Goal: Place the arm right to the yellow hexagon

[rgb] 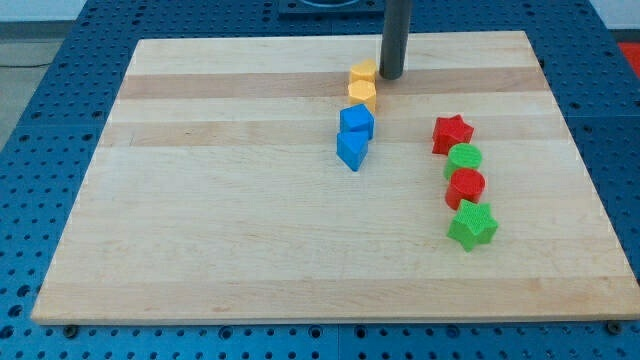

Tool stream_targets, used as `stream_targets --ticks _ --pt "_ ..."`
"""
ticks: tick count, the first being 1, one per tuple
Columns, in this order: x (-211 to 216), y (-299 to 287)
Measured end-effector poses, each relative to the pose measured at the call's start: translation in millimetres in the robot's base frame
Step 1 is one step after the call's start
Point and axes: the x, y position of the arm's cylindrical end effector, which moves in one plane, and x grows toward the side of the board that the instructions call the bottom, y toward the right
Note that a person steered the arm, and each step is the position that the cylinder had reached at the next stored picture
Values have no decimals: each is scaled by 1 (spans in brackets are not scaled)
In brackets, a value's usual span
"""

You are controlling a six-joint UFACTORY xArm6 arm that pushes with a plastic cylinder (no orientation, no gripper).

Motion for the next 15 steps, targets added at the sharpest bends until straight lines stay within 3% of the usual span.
stream_targets --ticks 12,15 --pt "10 -9" --pt "36 13"
